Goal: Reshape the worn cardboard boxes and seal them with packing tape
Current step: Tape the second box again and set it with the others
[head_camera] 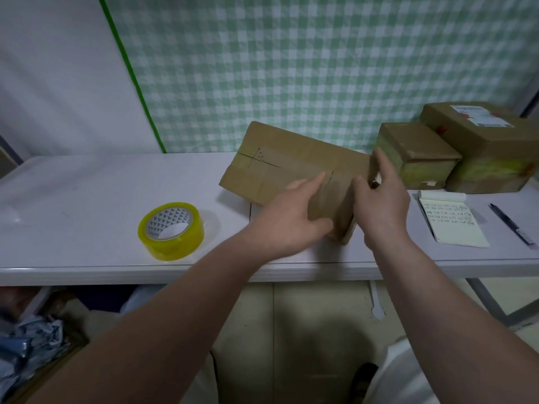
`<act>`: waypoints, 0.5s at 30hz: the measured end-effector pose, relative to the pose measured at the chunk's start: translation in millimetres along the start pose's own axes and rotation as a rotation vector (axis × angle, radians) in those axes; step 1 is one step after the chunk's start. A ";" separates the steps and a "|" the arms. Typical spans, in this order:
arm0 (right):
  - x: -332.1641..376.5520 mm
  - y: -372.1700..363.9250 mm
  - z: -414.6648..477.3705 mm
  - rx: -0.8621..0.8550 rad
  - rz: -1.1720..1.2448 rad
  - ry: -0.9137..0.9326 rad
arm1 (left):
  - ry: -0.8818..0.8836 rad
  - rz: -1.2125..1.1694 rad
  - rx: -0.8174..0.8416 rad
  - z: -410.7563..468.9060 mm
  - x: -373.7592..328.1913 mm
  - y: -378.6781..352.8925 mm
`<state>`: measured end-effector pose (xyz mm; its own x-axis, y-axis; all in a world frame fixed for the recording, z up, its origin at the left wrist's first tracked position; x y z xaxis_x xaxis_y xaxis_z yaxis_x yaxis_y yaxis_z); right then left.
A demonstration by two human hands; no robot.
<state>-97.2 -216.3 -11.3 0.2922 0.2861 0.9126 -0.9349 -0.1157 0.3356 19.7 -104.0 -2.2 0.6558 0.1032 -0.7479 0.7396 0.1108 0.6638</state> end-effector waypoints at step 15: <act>1.3 -69.3 10.6 0.349 -0.951 0.193 | 0.795 0.594 -0.345 -51.9 193.6 93.6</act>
<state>-29.9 -218.0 -30.9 0.8144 0.5478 0.1914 -0.2144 -0.0224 0.9765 208.0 -22.4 -84.7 0.5183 0.8388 -0.1670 0.1665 0.0926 0.9817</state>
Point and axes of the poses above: each hand's wrist, its own z-axis towards the middle knuckle, its own y-axis out of the back of the hand, x = y × z, the point moved 8 cm from there along z, towards the middle knuckle, and after that the axes turned 6 degrees about x, right-handed, at the moved point
